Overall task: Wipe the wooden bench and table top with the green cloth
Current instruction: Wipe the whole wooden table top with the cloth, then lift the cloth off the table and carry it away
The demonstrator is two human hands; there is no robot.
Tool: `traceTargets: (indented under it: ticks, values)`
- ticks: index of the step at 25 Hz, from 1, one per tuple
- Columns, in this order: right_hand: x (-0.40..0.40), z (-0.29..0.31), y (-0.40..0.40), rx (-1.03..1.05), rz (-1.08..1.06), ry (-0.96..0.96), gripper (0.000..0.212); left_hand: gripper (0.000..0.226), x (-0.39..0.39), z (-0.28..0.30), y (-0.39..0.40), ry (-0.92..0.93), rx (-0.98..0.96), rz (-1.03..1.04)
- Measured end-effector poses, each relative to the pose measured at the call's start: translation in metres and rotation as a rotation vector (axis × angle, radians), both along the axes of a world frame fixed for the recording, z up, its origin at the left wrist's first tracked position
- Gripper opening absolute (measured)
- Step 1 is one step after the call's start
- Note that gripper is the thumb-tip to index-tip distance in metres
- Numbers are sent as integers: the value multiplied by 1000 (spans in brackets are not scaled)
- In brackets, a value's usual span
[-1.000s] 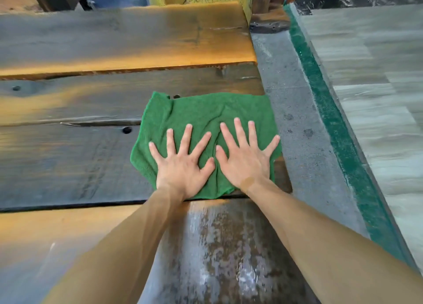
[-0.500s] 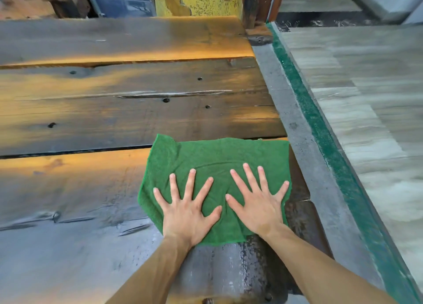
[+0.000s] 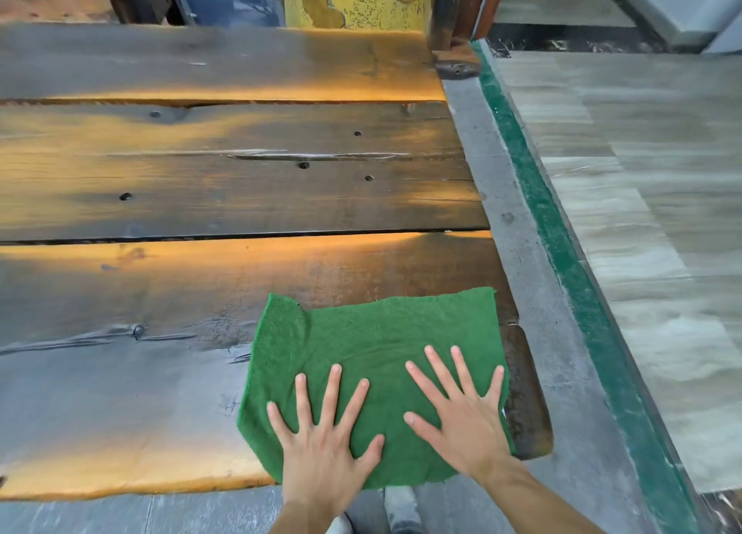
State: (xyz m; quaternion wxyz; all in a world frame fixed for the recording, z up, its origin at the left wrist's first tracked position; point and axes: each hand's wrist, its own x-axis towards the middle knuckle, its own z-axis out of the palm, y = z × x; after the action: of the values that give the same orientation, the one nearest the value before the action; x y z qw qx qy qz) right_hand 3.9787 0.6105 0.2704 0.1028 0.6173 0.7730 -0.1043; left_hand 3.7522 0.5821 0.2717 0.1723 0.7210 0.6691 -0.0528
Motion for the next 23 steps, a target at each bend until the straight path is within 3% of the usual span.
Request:
traceTargets:
  ticks: [6,9,13,16,23]
  values:
    - [10,18,22,91,-27,167,55,70,-15,9,10,-47,32,38]
    - [22,33,72,101,-229,234,51,60,-38,23,49,-48,91,114]
    - [51,33,122,-59,-513,206,55,57,-64,35,113,-85,-9,287]
    - [64,34,129,-30,-426,103,49,59,-77,38,138,39,-20,272]
    - [79,40,121,94,-441,111,17,21,-83,40,132,98,73,316]
